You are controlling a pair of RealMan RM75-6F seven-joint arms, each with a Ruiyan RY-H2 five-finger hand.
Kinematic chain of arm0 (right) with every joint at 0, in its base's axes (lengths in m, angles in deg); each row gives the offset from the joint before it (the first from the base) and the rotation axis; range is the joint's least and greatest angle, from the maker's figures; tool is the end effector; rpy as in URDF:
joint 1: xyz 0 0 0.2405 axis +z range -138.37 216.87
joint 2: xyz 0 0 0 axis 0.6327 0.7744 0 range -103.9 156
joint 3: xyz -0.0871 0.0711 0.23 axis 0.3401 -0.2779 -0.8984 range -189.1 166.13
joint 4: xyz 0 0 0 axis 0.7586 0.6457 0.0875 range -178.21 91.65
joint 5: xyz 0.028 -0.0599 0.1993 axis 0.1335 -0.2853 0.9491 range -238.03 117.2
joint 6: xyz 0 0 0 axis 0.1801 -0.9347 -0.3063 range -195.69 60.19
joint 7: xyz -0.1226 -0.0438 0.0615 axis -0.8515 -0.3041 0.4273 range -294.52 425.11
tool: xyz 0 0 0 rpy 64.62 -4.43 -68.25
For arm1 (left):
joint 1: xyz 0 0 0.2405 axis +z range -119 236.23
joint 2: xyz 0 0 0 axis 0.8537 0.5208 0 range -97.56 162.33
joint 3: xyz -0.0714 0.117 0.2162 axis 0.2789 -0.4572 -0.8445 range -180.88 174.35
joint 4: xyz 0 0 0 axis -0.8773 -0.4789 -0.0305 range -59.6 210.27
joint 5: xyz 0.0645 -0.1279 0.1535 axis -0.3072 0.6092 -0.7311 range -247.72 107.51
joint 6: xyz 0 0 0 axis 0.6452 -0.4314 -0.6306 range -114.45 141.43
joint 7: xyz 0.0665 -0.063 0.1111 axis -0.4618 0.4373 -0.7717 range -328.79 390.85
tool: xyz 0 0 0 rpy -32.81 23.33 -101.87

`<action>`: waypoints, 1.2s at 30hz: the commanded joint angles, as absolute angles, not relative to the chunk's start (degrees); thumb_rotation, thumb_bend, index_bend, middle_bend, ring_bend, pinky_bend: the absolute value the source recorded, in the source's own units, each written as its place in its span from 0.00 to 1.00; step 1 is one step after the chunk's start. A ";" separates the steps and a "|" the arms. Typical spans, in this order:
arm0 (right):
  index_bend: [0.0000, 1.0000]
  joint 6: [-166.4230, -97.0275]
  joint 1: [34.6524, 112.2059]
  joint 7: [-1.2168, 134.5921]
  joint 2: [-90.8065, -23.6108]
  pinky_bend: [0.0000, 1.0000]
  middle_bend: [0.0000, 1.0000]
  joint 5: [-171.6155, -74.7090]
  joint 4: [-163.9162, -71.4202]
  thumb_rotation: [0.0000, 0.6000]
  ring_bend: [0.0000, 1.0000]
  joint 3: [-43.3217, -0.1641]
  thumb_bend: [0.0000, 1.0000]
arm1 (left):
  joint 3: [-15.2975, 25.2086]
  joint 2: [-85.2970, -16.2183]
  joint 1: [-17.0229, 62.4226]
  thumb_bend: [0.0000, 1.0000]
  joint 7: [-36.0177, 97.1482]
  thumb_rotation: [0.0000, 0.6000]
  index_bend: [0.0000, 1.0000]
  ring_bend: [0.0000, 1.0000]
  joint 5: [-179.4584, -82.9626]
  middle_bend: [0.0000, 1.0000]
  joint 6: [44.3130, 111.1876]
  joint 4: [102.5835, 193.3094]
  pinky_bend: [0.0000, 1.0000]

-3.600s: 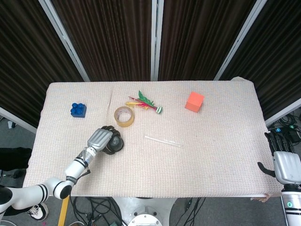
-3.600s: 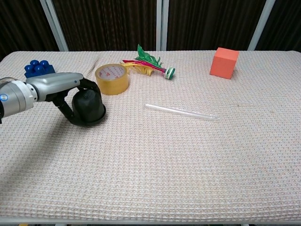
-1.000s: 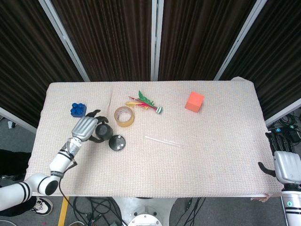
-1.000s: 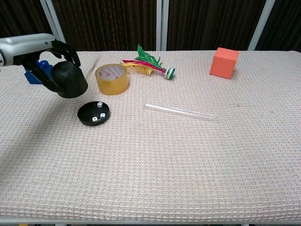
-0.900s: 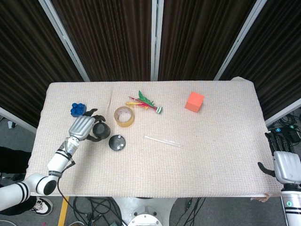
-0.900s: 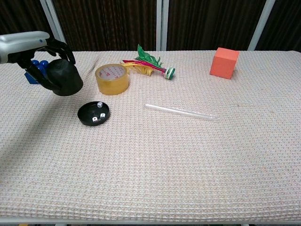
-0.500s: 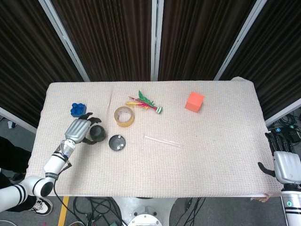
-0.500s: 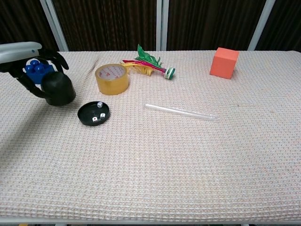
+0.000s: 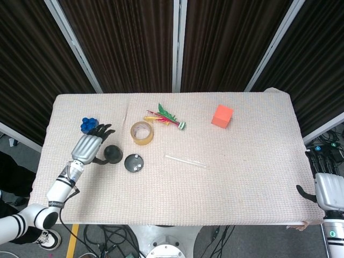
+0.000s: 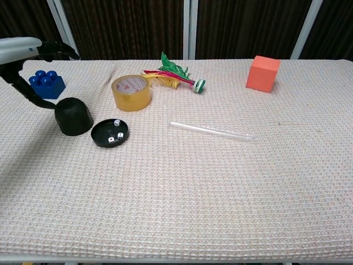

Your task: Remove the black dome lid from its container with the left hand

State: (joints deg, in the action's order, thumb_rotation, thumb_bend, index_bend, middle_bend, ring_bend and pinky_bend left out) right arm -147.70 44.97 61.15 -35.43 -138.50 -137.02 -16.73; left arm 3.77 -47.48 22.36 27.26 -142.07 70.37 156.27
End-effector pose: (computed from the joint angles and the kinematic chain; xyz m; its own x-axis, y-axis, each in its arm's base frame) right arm -0.3259 -0.1932 0.1735 0.4566 -0.0496 0.8883 -0.8820 0.1061 0.4592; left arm -0.2183 0.3437 0.0412 0.4044 0.2386 0.8829 0.8976 -0.2887 -0.3331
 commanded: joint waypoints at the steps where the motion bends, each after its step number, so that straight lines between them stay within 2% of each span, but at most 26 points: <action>1: 0.00 -148.38 44.60 61.86 -35.16 0.00 0.00 -138.89 -136.82 1.00 0.00 -16.77 0.13 | 2.53 -46.29 26.78 0.05 16.58 1.00 0.12 0.00 -142.38 0.04 80.02 162.01 0.13; 7: 0.00 -150.13 43.57 63.87 -34.30 0.00 0.00 -139.28 -136.10 1.00 0.00 -17.01 0.13 | -0.35 -44.88 34.37 0.05 9.91 1.00 0.12 0.00 -142.94 0.04 91.20 165.00 0.12; 16: 0.00 -152.30 42.32 66.55 -33.50 0.00 0.00 -142.95 -135.32 1.00 0.00 -15.71 0.13 | -2.69 -41.95 42.65 0.05 12.46 1.00 0.12 0.00 -145.73 0.05 100.54 164.88 0.12; 25: 0.00 -153.41 41.59 67.97 -33.95 0.00 0.00 -145.73 -134.14 1.00 0.00 -14.43 0.12 | -6.12 -42.87 48.63 0.04 9.70 1.00 0.12 0.00 -148.28 0.06 104.40 163.51 0.11; 30: 0.00 -153.58 41.41 68.16 -34.97 0.00 0.00 -146.00 -133.13 1.00 0.00 -14.26 0.12 | -5.56 -43.28 50.46 0.03 8.51 1.00 0.12 0.00 -150.05 0.06 107.32 161.56 0.11; 36: 0.00 -153.44 41.32 68.13 -35.40 0.00 0.00 -145.46 -132.79 1.00 0.00 -14.48 0.12 | -4.55 -42.68 51.54 0.03 10.92 1.00 0.12 0.00 -150.44 0.06 107.06 161.66 0.11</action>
